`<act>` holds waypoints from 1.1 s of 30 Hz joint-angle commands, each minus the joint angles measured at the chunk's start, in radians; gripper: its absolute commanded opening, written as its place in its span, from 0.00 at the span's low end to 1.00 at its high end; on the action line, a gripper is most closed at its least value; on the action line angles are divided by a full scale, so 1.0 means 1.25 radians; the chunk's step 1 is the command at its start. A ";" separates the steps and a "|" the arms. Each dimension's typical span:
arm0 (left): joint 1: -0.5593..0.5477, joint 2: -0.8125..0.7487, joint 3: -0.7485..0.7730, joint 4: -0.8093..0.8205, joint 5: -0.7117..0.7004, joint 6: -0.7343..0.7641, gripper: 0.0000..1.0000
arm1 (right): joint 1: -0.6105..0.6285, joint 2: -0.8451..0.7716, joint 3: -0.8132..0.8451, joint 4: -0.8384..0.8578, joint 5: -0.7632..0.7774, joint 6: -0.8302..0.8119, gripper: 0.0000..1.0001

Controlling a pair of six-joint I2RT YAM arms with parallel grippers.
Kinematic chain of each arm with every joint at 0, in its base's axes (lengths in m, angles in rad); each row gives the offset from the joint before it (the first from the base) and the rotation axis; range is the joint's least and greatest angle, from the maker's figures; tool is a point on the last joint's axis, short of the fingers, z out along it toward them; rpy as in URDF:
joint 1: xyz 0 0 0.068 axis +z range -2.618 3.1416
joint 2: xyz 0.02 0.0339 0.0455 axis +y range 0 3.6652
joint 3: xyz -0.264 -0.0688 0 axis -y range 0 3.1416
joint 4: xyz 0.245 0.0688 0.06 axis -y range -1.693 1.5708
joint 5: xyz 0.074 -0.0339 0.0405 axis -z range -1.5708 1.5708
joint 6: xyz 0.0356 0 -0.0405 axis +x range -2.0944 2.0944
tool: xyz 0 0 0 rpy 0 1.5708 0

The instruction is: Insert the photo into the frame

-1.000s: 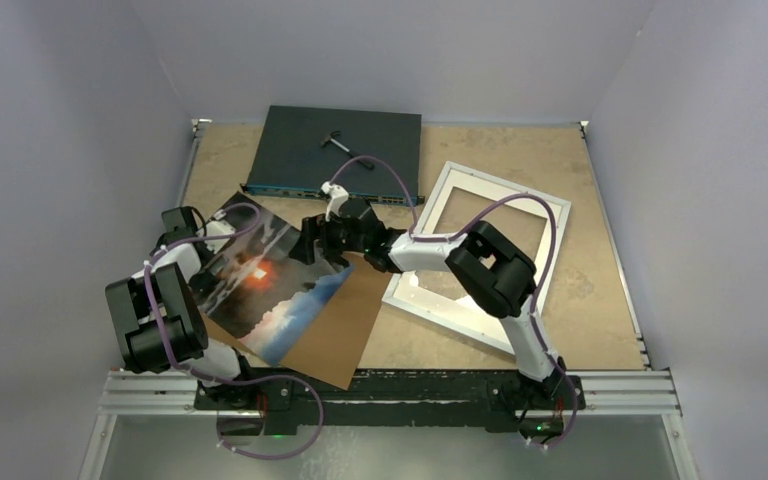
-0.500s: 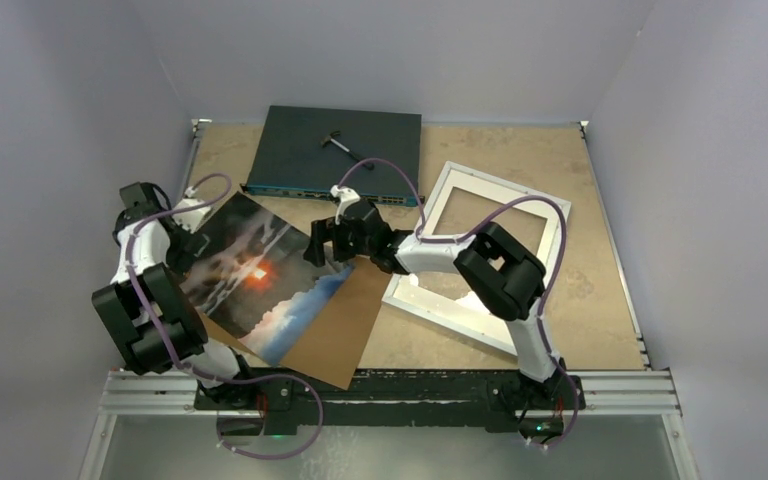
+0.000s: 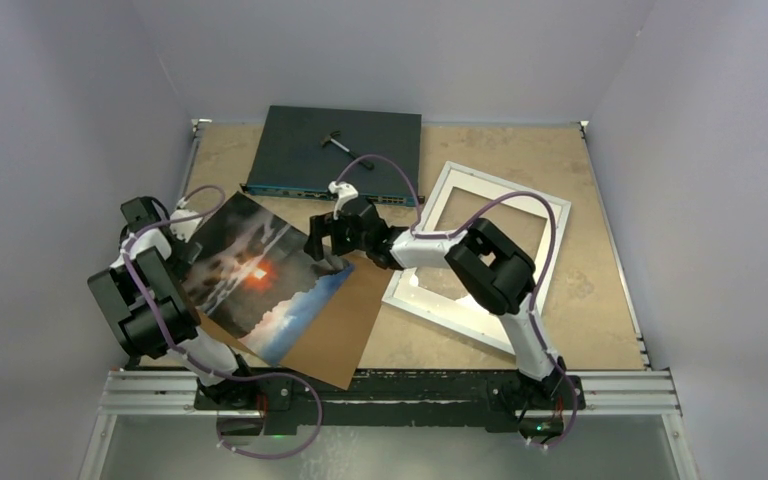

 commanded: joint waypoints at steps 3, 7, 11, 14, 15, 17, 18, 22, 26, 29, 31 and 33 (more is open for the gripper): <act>0.001 0.020 0.052 0.038 0.060 -0.072 0.83 | 0.001 -0.087 -0.059 -0.049 0.052 0.065 0.99; 0.001 0.026 0.033 0.080 0.060 -0.090 0.81 | 0.001 -0.166 -0.155 -0.060 0.062 0.146 0.98; 0.001 0.025 0.040 0.130 0.069 -0.151 0.80 | 0.003 -0.214 -0.226 -0.067 0.026 0.223 0.96; 0.002 0.039 0.065 0.176 0.065 -0.217 0.81 | 0.006 -0.228 -0.259 -0.057 -0.011 0.264 0.95; 0.001 0.050 0.075 0.190 0.066 -0.238 0.81 | 0.009 -0.228 -0.265 -0.054 -0.023 0.273 0.94; -0.004 0.065 0.089 0.213 0.068 -0.279 0.80 | 0.011 -0.223 -0.266 -0.059 -0.037 0.287 0.94; -0.008 0.072 0.093 0.230 0.063 -0.296 0.80 | 0.011 -0.220 -0.266 -0.061 -0.045 0.292 0.94; -0.030 0.090 0.088 0.323 0.035 -0.347 0.81 | 0.012 -0.206 -0.272 -0.049 -0.075 0.309 0.93; -0.058 0.123 0.086 0.346 0.012 -0.366 0.81 | 0.014 -0.193 -0.278 -0.029 -0.089 0.323 0.93; -0.074 0.134 0.074 0.357 0.009 -0.367 0.81 | 0.016 -0.185 -0.279 -0.023 -0.094 0.331 0.93; -0.078 0.142 0.070 0.360 0.000 -0.365 0.81 | 0.017 -0.180 -0.280 -0.019 -0.097 0.338 0.93; -0.077 0.147 0.064 0.368 -0.014 -0.364 0.81 | 0.018 -0.177 -0.281 -0.018 -0.100 0.348 0.93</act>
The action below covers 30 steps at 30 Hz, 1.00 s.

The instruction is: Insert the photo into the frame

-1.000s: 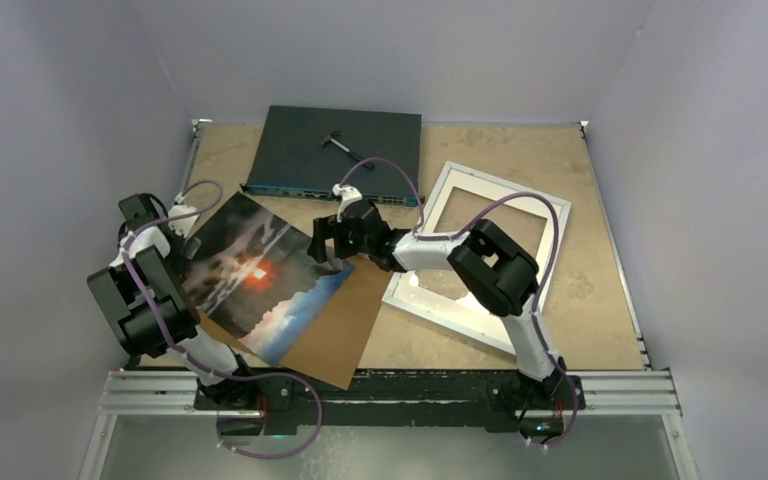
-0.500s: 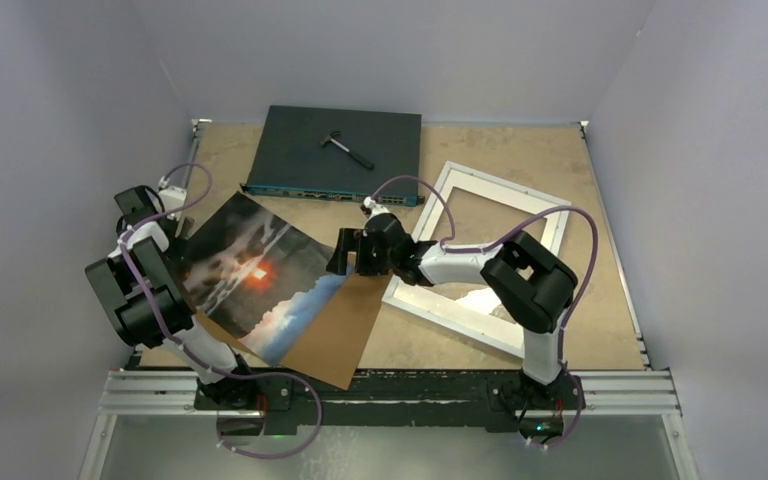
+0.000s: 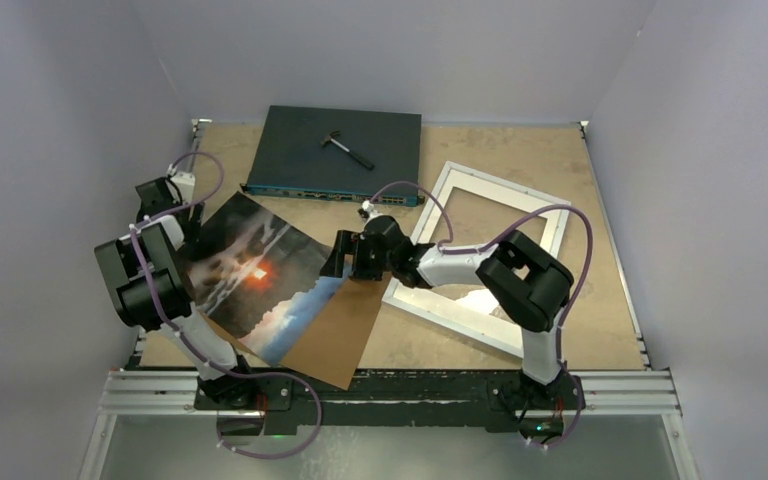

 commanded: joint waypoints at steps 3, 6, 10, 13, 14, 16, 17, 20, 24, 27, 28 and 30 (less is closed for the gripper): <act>-0.002 0.015 -0.011 0.067 -0.049 -0.014 0.81 | 0.008 0.022 -0.011 -0.001 -0.016 0.046 0.93; -0.002 0.022 -0.016 0.073 -0.065 -0.015 0.81 | 0.009 0.029 -0.005 -0.015 -0.006 0.059 0.93; -0.003 0.028 -0.021 0.074 -0.054 -0.019 0.81 | 0.014 0.028 0.002 -0.023 0.008 0.058 0.93; -0.009 0.040 -0.022 0.058 -0.047 -0.015 0.81 | 0.017 0.029 0.004 -0.028 0.017 0.058 0.93; -0.011 0.045 -0.022 0.051 -0.045 -0.011 0.81 | 0.017 0.032 0.006 -0.031 0.017 0.058 0.93; -0.012 0.055 -0.026 0.033 -0.036 -0.006 0.81 | 0.020 0.039 0.016 -0.048 0.021 0.059 0.93; -0.013 0.056 -0.030 0.028 -0.034 -0.003 0.80 | 0.020 0.046 0.026 -0.070 0.033 0.061 0.93; -0.013 0.050 -0.049 -0.004 -0.010 0.000 0.78 | 0.022 0.056 0.049 -0.117 0.059 0.072 0.94; -0.015 0.037 -0.071 -0.093 0.034 0.008 0.77 | 0.026 0.062 0.070 -0.146 0.081 0.087 0.94; -0.014 0.041 -0.082 -0.150 0.054 0.016 0.76 | 0.032 0.064 0.090 -0.188 0.110 0.091 0.94; -0.015 0.041 -0.088 -0.161 0.058 0.018 0.76 | 0.033 0.060 0.091 -0.200 0.120 0.091 0.94; -0.013 0.039 -0.095 -0.180 0.063 0.020 0.75 | 0.034 0.045 0.088 -0.220 0.135 0.093 0.94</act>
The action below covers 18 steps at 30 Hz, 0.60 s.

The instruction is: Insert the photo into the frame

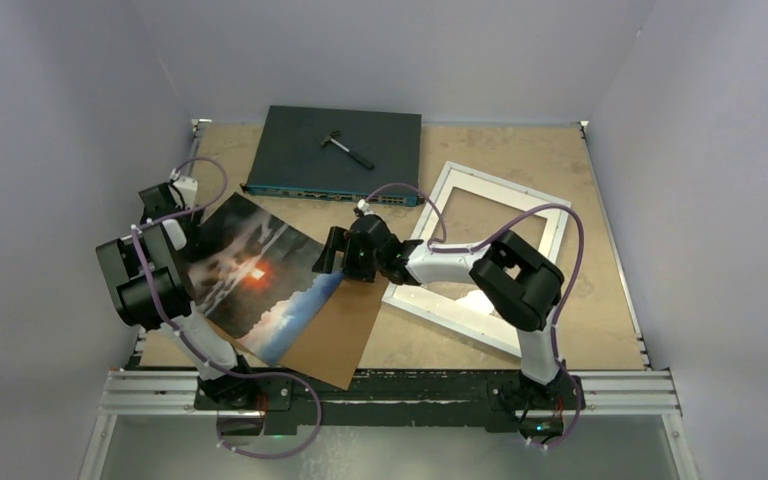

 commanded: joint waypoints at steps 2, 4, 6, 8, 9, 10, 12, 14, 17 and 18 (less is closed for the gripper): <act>-0.004 0.021 -0.064 -0.223 0.075 0.007 0.75 | 0.006 -0.006 -0.002 -0.146 0.086 0.008 0.95; -0.004 0.015 -0.069 -0.231 0.078 0.002 0.75 | 0.006 -0.021 -0.007 -0.167 0.092 0.012 0.95; -0.004 0.014 -0.069 -0.244 0.081 -0.002 0.75 | 0.005 -0.033 -0.011 -0.180 0.091 0.015 0.95; -0.004 0.009 -0.075 -0.248 0.086 -0.003 0.75 | 0.007 -0.044 -0.021 -0.175 0.084 0.019 0.95; -0.005 0.005 -0.078 -0.248 0.087 -0.002 0.74 | 0.007 -0.045 -0.024 -0.172 0.082 0.022 0.96; -0.004 0.003 -0.082 -0.251 0.091 -0.003 0.74 | 0.006 -0.043 -0.026 -0.166 0.077 0.024 0.96; -0.005 -0.003 -0.091 -0.257 0.096 -0.003 0.74 | 0.007 -0.036 -0.032 -0.146 0.073 0.031 0.96; -0.004 -0.008 -0.104 -0.259 0.099 -0.003 0.74 | 0.006 -0.025 -0.041 -0.121 0.019 0.042 0.97; -0.004 -0.007 -0.121 -0.255 0.099 0.000 0.74 | 0.005 -0.014 -0.058 -0.058 -0.026 0.077 0.98; -0.005 -0.004 -0.124 -0.254 0.099 0.001 0.74 | 0.005 -0.012 -0.057 -0.044 -0.029 0.083 0.98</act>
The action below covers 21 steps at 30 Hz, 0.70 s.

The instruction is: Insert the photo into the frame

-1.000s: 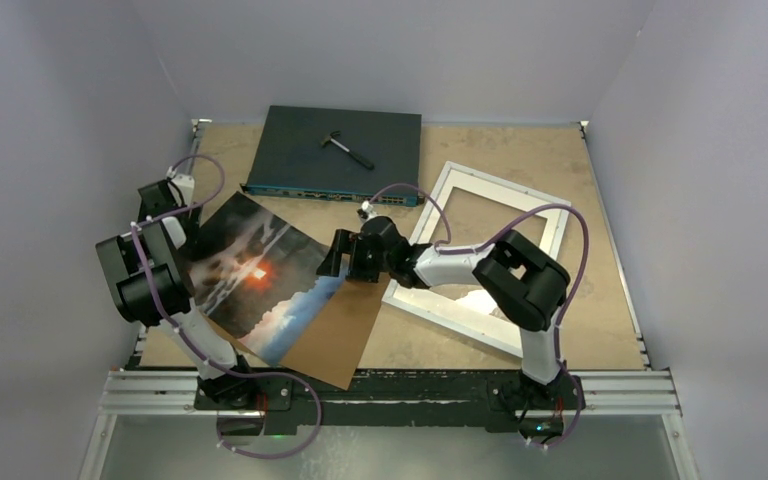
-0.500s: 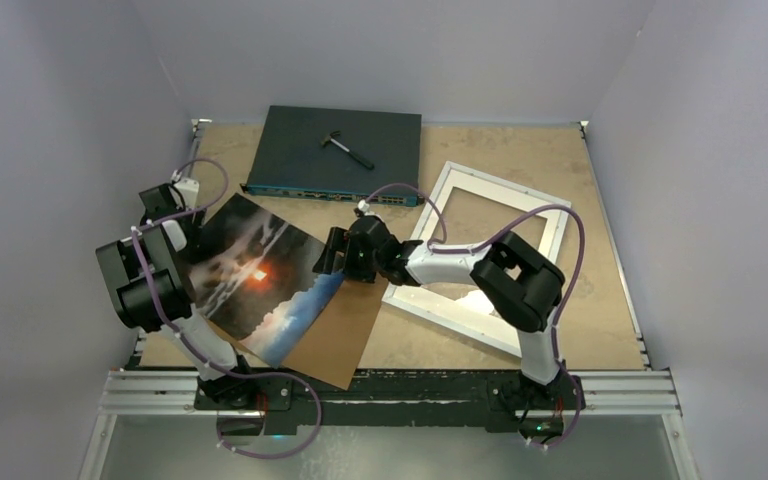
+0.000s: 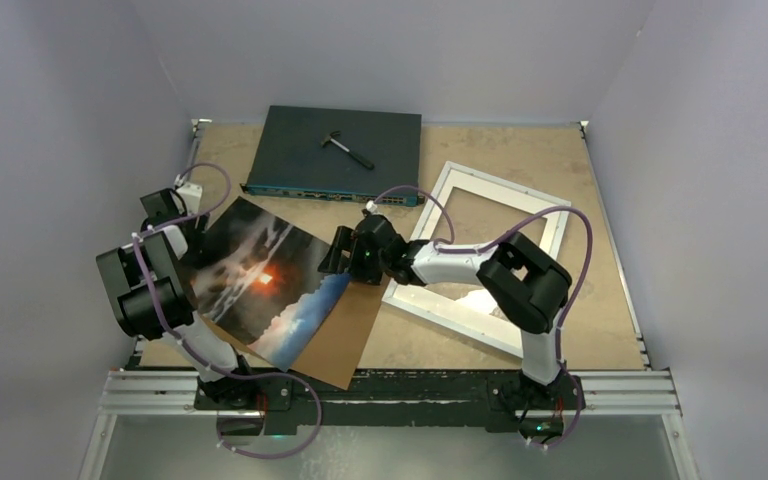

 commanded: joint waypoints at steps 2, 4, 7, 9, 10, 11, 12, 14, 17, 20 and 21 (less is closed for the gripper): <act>-0.005 0.054 -0.082 -0.207 0.073 -0.009 0.74 | 0.006 0.021 -0.028 0.021 -0.060 0.053 0.99; -0.005 0.050 -0.086 -0.213 0.086 -0.002 0.74 | 0.006 0.020 -0.018 0.040 -0.061 0.066 0.99; -0.005 0.045 -0.086 -0.226 0.101 0.006 0.74 | 0.005 0.024 -0.016 0.100 -0.079 0.093 0.99; -0.006 0.042 -0.087 -0.235 0.107 0.008 0.73 | 0.005 0.027 -0.022 0.151 -0.098 0.118 0.99; -0.005 0.039 -0.089 -0.236 0.110 0.010 0.73 | 0.005 0.028 -0.028 0.183 -0.107 0.128 0.99; -0.005 0.037 -0.091 -0.239 0.113 0.012 0.73 | 0.005 0.027 -0.037 0.212 -0.115 0.138 0.99; -0.005 0.035 -0.091 -0.243 0.115 0.013 0.73 | 0.005 0.026 -0.042 0.240 -0.120 0.148 0.99; -0.005 0.034 -0.091 -0.251 0.118 0.015 0.73 | 0.003 0.028 -0.047 0.283 -0.133 0.162 0.99; -0.005 0.029 -0.087 -0.266 0.123 0.018 0.72 | 0.003 0.044 -0.040 0.317 -0.160 0.183 0.99; -0.005 0.022 -0.082 -0.283 0.125 0.019 0.71 | 0.003 0.051 -0.021 0.278 -0.168 0.172 0.99; -0.002 0.020 -0.077 -0.287 0.123 0.019 0.71 | 0.004 0.045 -0.001 0.222 -0.168 0.148 0.99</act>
